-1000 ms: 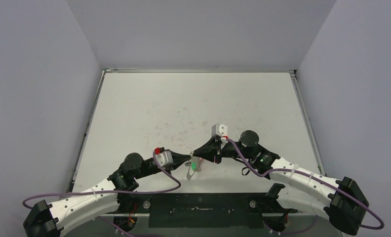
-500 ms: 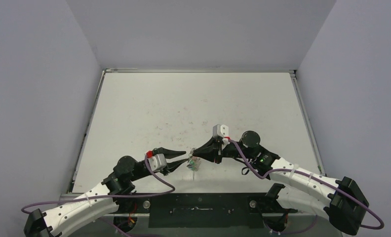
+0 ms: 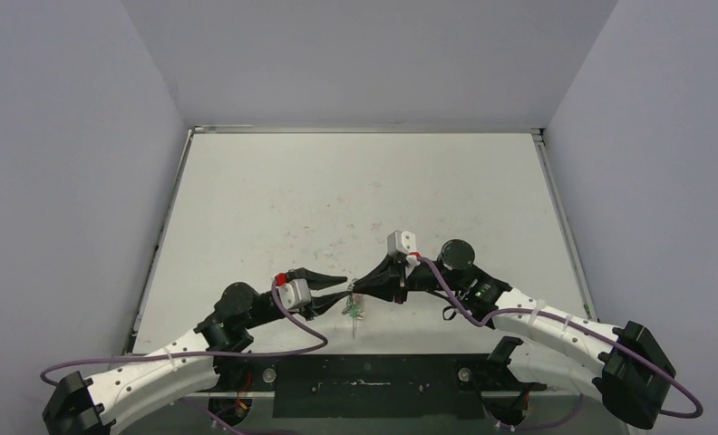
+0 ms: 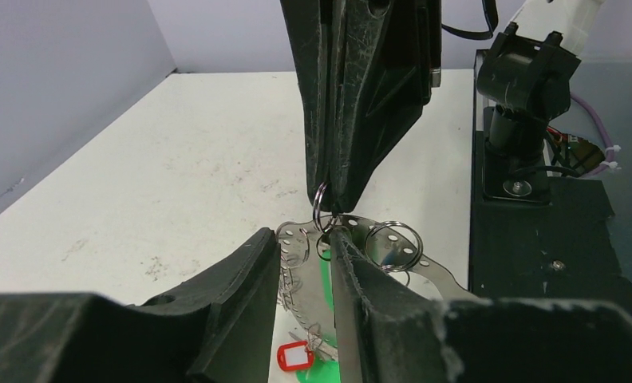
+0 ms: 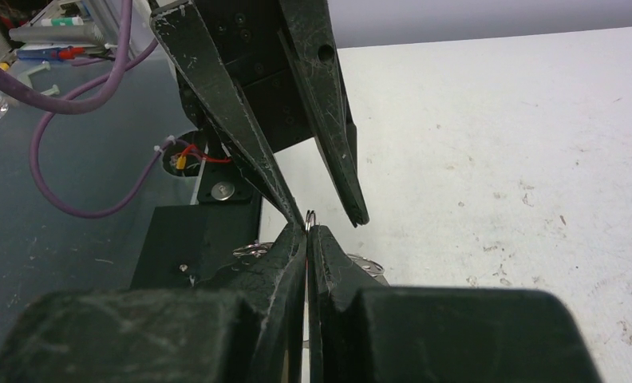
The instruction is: Put the keys on the keyring
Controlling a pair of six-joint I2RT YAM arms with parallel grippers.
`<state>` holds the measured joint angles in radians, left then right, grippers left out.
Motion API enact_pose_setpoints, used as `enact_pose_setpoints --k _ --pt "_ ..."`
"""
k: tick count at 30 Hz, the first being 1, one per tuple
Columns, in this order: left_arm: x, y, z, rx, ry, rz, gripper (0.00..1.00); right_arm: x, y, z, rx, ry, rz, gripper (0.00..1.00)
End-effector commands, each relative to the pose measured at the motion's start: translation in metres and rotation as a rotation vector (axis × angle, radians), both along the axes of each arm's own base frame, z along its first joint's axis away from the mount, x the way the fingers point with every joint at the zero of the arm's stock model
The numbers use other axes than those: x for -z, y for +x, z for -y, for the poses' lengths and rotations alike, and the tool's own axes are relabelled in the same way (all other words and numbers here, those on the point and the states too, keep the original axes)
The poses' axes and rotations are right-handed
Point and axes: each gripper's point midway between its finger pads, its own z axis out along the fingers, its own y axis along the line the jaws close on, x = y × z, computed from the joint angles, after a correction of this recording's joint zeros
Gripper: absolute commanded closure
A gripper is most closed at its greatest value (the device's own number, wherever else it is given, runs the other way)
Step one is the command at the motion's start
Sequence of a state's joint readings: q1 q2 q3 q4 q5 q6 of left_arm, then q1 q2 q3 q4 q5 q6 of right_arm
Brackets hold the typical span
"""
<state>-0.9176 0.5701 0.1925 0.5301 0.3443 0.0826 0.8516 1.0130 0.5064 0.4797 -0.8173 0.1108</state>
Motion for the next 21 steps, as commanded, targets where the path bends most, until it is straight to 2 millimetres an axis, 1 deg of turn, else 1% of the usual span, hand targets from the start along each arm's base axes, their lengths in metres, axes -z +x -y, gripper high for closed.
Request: enact_pose_setpoints --k 1,4,10,11,13,15,16,21 --pt "-0.035 -0.007 0.008 0.059 -0.073 0.036 0.72 -0.026 -0.004 -0.004 -0.042 0.082 0.080 1.00" --pt "-0.033 -0.009 0.010 0.073 -0.067 0.030 0.72 -0.026 -0.004 -0.004 -0.043 0.080 0.080 1.00" --pt "-0.036 -0.011 0.012 0.090 -0.073 0.034 0.73 -0.024 -0.003 -0.004 -0.038 0.072 0.082 1.00" --pt "-0.036 -0.011 0.012 0.093 -0.072 0.034 0.75 -0.024 -0.003 -0.004 -0.038 0.071 0.081 1.00" --pt "-0.035 -0.011 0.013 0.096 -0.071 0.034 0.83 -0.024 -0.003 -0.005 -0.037 0.070 0.080 1.00" --pt "-0.035 -0.012 0.013 0.095 -0.071 0.035 0.96 -0.023 -0.002 -0.004 -0.035 0.068 0.081 1.00" --pt "-0.035 -0.011 0.012 0.092 -0.070 0.033 1.00 -0.022 -0.002 -0.004 -0.034 0.066 0.080 1.00" --pt "-0.038 -0.009 0.008 0.063 -0.094 0.010 1.00 -0.014 0.001 -0.003 -0.016 0.034 0.081 1.00"
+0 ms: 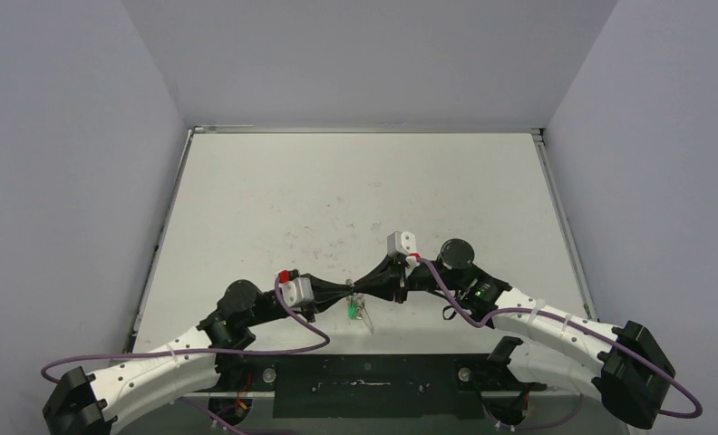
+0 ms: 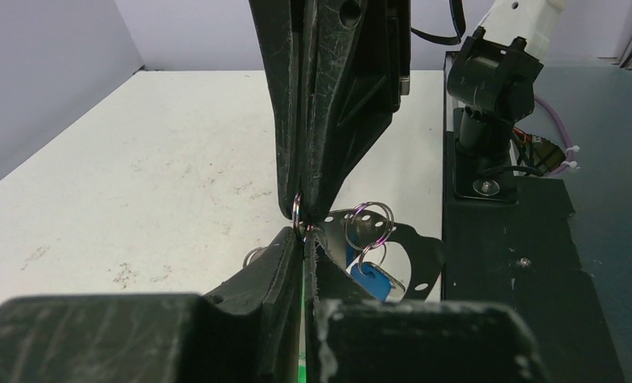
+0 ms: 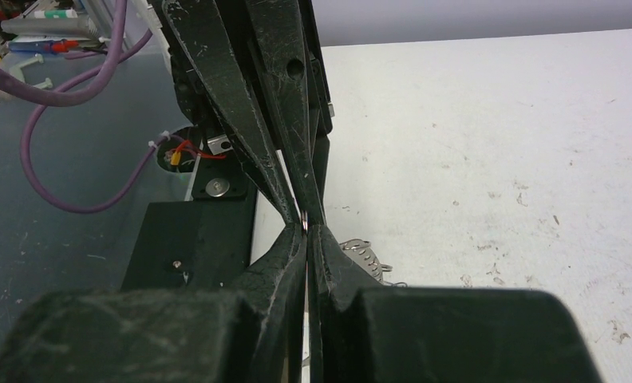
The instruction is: Put the keys on the keyring
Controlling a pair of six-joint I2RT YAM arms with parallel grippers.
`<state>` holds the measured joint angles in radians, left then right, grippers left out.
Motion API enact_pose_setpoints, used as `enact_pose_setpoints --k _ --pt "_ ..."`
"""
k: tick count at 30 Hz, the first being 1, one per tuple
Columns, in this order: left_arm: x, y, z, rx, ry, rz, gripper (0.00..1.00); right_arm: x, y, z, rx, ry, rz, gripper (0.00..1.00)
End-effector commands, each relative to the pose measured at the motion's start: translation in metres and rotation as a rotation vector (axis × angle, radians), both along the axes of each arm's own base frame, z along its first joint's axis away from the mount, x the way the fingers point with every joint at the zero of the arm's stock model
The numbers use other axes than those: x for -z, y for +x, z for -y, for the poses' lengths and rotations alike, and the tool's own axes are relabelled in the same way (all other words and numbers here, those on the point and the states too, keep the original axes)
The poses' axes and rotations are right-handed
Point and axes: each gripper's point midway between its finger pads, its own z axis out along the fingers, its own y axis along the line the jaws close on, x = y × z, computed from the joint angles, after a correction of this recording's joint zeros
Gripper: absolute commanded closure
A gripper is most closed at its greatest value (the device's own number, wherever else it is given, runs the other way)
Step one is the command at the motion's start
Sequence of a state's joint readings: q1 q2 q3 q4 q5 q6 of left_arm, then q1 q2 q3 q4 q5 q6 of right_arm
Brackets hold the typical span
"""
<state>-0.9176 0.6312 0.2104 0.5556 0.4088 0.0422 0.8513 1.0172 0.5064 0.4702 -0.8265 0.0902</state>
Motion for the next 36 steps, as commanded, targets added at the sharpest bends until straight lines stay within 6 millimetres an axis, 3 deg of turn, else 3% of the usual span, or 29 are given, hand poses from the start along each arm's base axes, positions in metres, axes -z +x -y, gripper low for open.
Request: enact_pose_setpoints --k 1,3,11,16,24,31,36 --pt "-0.040 0.000 -0.003 -0.014 -0.104 0.043 1.00 -0.015 0.003 -0.003 -0.001 0.036 0.069 1.00" --pt "-0.040 0.001 -0.004 -0.025 -0.098 0.032 1.00 -0.012 0.006 -0.002 0.017 0.018 0.068 0.97" --pt "-0.026 0.008 -0.008 -0.069 0.051 -0.052 1.00 -0.010 0.011 0.006 0.029 -0.082 0.145 0.61" --pt "-0.013 0.009 -0.008 -0.064 0.209 -0.092 1.00 -0.009 0.015 0.011 0.035 -0.150 0.200 0.51" --pt "-0.003 0.009 -0.012 -0.039 0.432 -0.139 1.00 -0.009 0.014 0.012 0.013 -0.174 0.227 0.49" --pt "0.001 0.005 -0.007 0.015 0.505 -0.162 1.00 -0.006 0.011 0.006 -0.020 -0.168 0.212 0.62" --pt "0.004 0.004 -0.001 0.042 0.508 -0.167 1.00 -0.006 0.012 -0.003 -0.028 -0.130 0.178 0.62"
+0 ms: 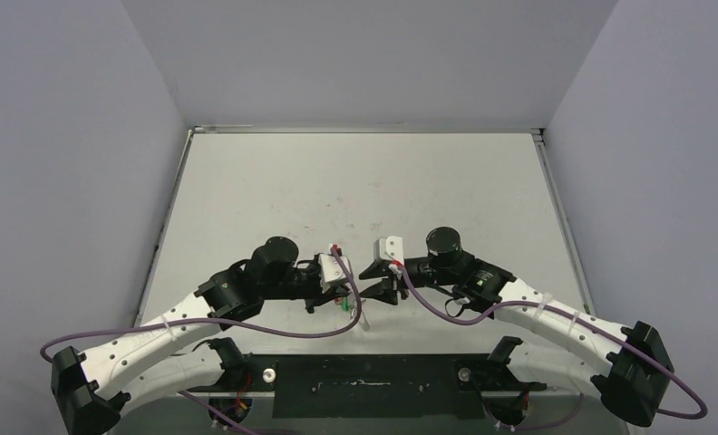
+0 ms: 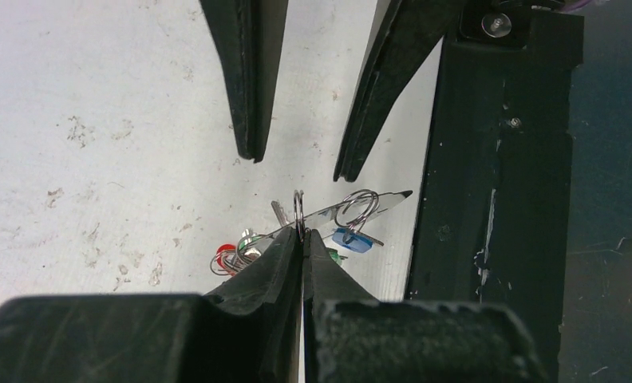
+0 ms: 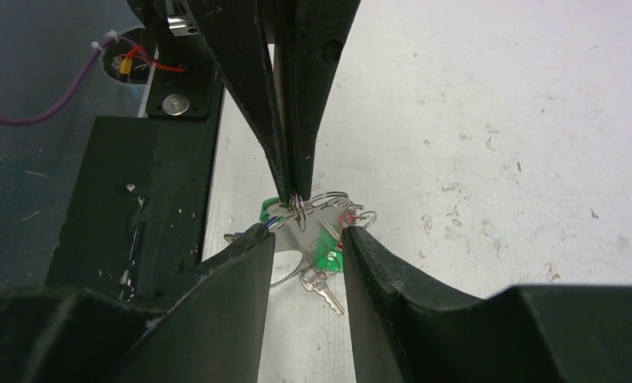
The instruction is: Put the keys on the keyring
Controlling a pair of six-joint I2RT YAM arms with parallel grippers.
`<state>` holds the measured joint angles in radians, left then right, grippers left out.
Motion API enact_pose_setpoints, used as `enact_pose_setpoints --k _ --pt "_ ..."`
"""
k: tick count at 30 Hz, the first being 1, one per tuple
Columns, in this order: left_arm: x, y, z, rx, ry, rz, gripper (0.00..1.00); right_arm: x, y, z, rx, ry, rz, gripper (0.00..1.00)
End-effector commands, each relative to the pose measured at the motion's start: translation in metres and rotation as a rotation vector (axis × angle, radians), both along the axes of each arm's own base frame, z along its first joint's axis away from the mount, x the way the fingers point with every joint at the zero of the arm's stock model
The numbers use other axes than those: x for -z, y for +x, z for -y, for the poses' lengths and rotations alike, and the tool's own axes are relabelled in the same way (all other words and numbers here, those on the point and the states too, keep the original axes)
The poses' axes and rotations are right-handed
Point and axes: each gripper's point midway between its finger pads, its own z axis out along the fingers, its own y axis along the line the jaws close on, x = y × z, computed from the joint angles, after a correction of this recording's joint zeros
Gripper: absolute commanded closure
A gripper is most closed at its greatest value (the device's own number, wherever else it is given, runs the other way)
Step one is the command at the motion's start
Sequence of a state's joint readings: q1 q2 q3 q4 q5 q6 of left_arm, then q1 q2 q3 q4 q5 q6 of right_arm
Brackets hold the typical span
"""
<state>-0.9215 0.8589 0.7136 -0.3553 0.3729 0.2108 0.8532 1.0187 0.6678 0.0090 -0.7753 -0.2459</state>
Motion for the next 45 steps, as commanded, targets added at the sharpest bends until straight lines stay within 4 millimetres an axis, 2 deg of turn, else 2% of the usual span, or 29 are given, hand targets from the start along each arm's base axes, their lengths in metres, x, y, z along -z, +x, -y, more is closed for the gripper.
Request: enact_pose_setpoints --k 1,5,10,22,27,30,35,40,45 --pt "-0.024 -0.002 0.010 0.054 -0.051 0.035 1.00 -0.026 0.001 -0.017 -0.040 0.105 0.030 0.62" --pt "-0.024 -0.003 0.012 0.062 -0.062 0.032 1.00 -0.022 0.002 -0.022 -0.047 0.100 0.015 0.64" --pt "-0.023 -0.004 0.013 0.067 -0.064 0.026 1.00 -0.022 0.001 -0.025 -0.061 0.102 0.010 0.72" --pt "-0.024 -0.002 0.014 0.062 -0.069 0.038 1.00 -0.012 -0.005 -0.027 -0.106 0.075 -0.018 0.75" --pt "-0.024 -0.001 0.015 0.061 -0.074 0.042 1.00 -0.010 -0.007 -0.026 -0.114 0.066 -0.016 0.88" --pt "-0.025 -0.001 0.015 0.059 -0.075 0.042 1.00 -0.009 -0.006 -0.026 -0.117 0.060 -0.013 1.00" --pt "-0.024 0.001 0.011 0.032 -0.075 0.047 1.00 -0.012 -0.006 -0.026 -0.114 0.072 -0.004 1.00" --pt "-0.026 0.008 0.001 -0.040 -0.099 0.085 0.79 -0.021 -0.002 -0.024 -0.068 0.111 0.009 1.00" --pt "-0.031 0.009 -0.012 -0.100 -0.170 0.135 0.75 -0.034 0.002 -0.025 -0.018 0.181 -0.001 1.00"
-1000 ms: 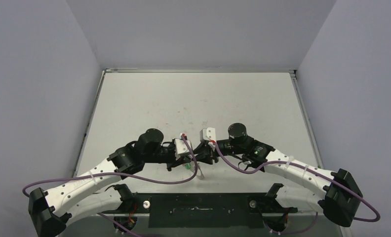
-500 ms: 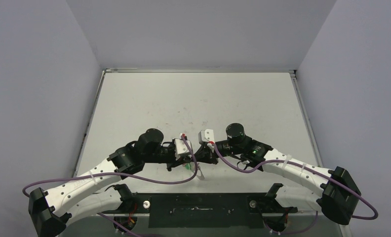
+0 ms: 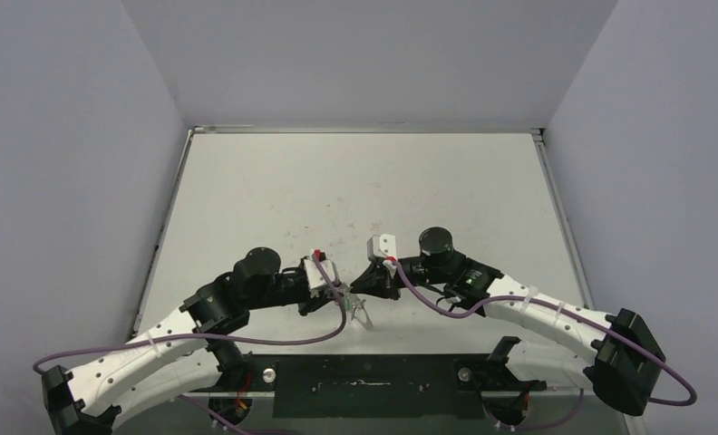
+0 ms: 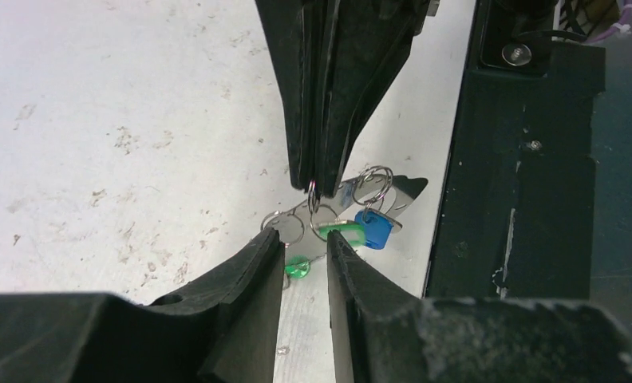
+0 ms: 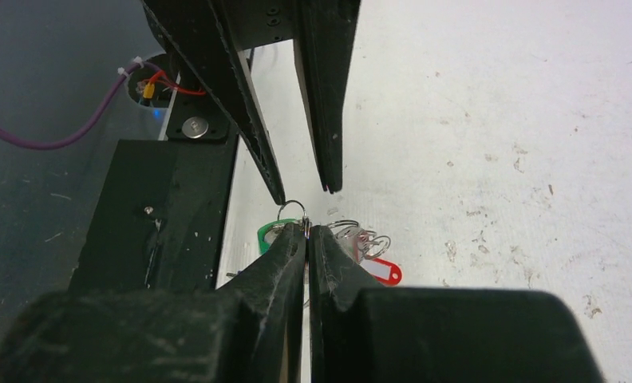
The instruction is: Put the keys on the keyring
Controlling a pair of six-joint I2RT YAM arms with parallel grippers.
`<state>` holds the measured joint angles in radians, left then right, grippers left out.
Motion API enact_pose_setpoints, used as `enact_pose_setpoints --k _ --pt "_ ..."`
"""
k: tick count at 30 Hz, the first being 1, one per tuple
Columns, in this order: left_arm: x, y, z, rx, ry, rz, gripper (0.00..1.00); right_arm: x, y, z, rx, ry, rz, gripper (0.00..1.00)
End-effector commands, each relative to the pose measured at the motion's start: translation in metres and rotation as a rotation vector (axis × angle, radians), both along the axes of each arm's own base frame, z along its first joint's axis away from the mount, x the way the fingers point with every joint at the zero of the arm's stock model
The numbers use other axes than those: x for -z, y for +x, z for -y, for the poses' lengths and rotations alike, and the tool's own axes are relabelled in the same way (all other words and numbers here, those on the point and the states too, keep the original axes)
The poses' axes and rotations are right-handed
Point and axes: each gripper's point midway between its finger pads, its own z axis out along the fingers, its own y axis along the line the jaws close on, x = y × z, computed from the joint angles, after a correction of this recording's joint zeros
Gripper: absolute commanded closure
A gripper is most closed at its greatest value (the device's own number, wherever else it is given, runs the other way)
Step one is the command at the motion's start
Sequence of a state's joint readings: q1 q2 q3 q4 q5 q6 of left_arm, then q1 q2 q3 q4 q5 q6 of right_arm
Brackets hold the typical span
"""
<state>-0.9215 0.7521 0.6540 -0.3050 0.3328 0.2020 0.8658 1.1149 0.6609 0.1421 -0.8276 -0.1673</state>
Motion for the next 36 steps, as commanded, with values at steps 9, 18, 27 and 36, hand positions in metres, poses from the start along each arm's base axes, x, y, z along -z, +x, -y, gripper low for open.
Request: enact_pose_setpoints --k 9,18,27,36 --pt "-0.036 0.002 -0.010 -0.093 -0.324 0.135 0.67 -0.059 0.011 -0.002 0.126 0.282 0.050 1.00" --pt "-0.042 0.001 -0.005 -0.118 -0.524 0.097 0.54 -0.075 0.012 -0.002 0.154 0.399 -0.001 1.00" --pt "-0.043 0.006 0.004 -0.117 -0.570 0.081 0.50 -0.071 0.011 -0.004 0.149 0.399 -0.025 1.00" --pt "-0.047 0.010 0.007 -0.119 -0.574 0.103 0.68 -0.067 0.011 -0.004 0.147 0.384 -0.030 1.00"
